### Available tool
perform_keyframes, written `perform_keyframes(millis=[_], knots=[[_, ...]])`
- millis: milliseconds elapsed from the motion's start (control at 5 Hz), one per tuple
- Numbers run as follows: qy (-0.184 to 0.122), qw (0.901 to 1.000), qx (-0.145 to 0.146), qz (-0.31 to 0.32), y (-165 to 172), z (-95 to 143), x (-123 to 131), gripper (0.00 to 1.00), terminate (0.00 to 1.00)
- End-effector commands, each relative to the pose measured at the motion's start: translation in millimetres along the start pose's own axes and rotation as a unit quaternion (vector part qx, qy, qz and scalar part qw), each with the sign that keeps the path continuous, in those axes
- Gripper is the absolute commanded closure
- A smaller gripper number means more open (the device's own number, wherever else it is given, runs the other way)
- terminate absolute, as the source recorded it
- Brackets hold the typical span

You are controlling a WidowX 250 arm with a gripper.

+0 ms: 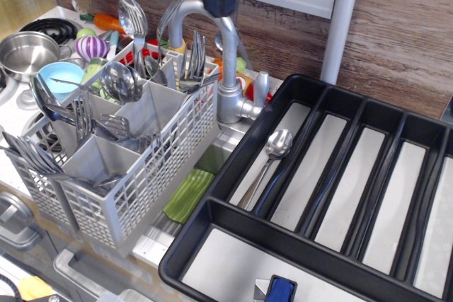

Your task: Put small spoon from basket to tray

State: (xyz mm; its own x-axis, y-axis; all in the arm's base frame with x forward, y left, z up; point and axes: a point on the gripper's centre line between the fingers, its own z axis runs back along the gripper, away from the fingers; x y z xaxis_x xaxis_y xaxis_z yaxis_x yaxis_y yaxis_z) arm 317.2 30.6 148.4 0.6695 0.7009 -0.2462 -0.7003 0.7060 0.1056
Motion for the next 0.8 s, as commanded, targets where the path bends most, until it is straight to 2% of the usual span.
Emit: perform_keyframes(millis=[0, 200, 400, 600], knots=[[-0.043, 0.9982, 0.041, -0.013, -10, -26, -3, 1.0, 0.0], [-0.066, 0.9958, 0.063, 0.0, -18, -46, 1, 1.0, 0.0], [-0.115, 0.9891, 0.091, -0.01, -23, -71, 6, 1.0, 0.0], [-0.113, 0.99, 0.084, -0.013, -19, -83, 12, 1.0, 0.0]])
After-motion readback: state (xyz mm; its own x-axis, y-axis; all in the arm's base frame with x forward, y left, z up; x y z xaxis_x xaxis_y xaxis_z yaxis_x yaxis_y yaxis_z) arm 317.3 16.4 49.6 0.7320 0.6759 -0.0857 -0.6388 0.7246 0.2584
